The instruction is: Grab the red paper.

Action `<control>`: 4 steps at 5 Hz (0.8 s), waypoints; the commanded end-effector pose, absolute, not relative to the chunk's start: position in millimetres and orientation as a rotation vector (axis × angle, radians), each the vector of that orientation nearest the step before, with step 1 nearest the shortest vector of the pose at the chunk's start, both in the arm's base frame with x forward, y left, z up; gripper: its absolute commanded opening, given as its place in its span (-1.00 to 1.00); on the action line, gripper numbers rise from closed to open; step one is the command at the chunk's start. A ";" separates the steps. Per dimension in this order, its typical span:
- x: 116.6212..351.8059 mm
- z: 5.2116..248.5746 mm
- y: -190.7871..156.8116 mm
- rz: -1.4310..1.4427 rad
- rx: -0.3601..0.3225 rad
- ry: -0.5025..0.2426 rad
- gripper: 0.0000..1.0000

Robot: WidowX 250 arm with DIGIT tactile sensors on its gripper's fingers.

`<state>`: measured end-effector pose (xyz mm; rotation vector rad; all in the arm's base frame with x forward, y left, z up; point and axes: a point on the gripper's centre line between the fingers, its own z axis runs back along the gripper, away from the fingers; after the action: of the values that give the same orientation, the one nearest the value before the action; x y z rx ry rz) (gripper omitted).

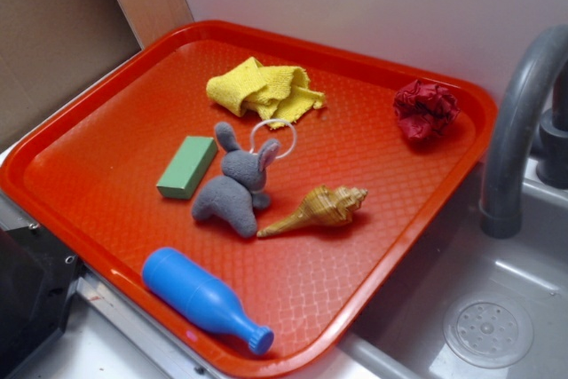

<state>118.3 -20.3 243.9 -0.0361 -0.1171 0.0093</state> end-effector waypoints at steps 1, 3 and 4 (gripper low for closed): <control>118.3 243.9 -20.3 0.009 -0.036 -0.117 1.00; 158.1 233.8 -70.4 -0.092 -0.105 -0.116 1.00; 180.7 226.9 -99.2 -0.137 -0.146 -0.148 1.00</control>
<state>181.3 -96.7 214.1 -0.1323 -0.1136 -0.1192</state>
